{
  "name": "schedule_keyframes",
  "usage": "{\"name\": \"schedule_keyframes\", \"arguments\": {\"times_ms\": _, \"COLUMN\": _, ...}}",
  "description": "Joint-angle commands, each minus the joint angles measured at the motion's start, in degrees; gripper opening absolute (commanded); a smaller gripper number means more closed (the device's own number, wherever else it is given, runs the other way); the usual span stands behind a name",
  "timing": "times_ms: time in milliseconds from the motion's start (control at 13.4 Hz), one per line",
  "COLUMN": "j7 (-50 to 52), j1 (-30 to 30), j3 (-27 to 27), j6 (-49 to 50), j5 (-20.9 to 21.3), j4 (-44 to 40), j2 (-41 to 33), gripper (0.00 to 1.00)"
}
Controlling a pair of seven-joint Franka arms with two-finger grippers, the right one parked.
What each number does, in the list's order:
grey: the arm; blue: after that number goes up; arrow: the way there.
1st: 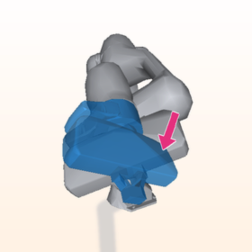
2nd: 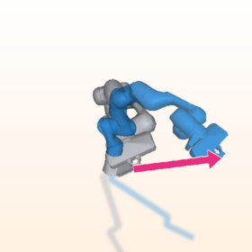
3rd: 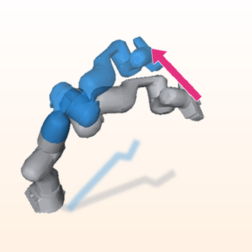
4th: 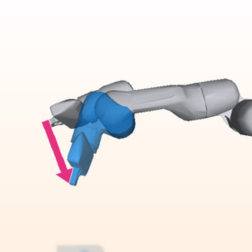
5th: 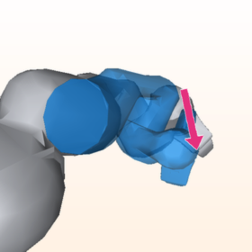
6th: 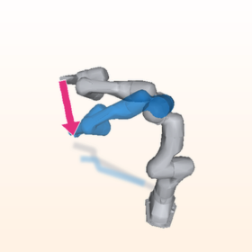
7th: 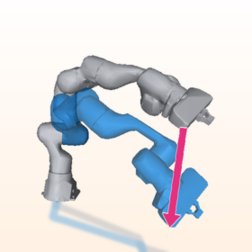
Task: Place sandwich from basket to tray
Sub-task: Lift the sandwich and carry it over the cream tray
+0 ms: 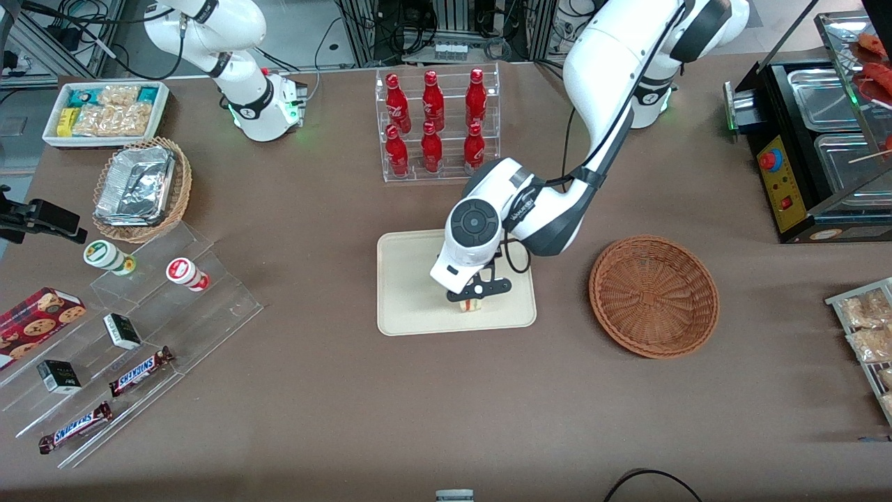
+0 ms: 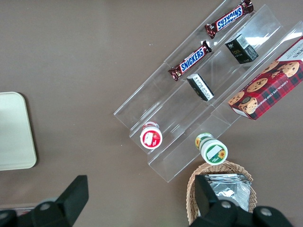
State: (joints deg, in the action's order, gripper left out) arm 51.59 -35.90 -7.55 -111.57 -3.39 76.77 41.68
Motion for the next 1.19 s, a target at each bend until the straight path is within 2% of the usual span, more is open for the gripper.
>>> {"name": "schedule_keyframes", "arguments": {"times_ms": 0, "j7": 3.9, "j1": -1.9, "j3": 0.8, "j6": -0.9, "j5": 1.4, "j4": -1.8, "j2": 2.0, "gripper": 0.0}}
{"name": "schedule_keyframes", "arguments": {"times_ms": 669, "j7": 6.4, "j1": -3.4, "j3": 0.7, "j6": -4.2, "j5": 2.3, "j4": -1.5, "j2": 5.1, "gripper": 0.0}}
{"name": "schedule_keyframes", "arguments": {"times_ms": 744, "j7": 6.4, "j1": -3.4, "j3": 0.7, "j6": -4.3, "j5": 2.3, "j4": -1.5, "j2": 5.4, "gripper": 0.03}}
{"name": "schedule_keyframes", "arguments": {"times_ms": 818, "j7": 6.3, "j1": -3.4, "j3": 0.7, "j6": -4.4, "j5": 2.3, "j4": -1.5, "j2": 5.7, "gripper": 0.31}}
{"name": "schedule_keyframes", "arguments": {"times_ms": 893, "j7": 6.2, "j1": -3.3, "j3": 0.7, "j6": -4.6, "j5": 2.3, "j4": -1.5, "j2": 5.7, "gripper": 0.78}}
{"name": "schedule_keyframes", "arguments": {"times_ms": 967, "j7": 6.2, "j1": -3.3, "j3": 0.8, "j6": -4.6, "j5": 2.3, "j4": -1.5, "j2": 5.5, "gripper": 1.0}}
{"name": "schedule_keyframes", "arguments": {"times_ms": 1116, "j7": 6.2, "j1": -3.1, "j3": 0.8, "j6": -4.0, "j5": 2.1, "j4": -2.2, "j2": 4.2, "gripper": 1.0}}
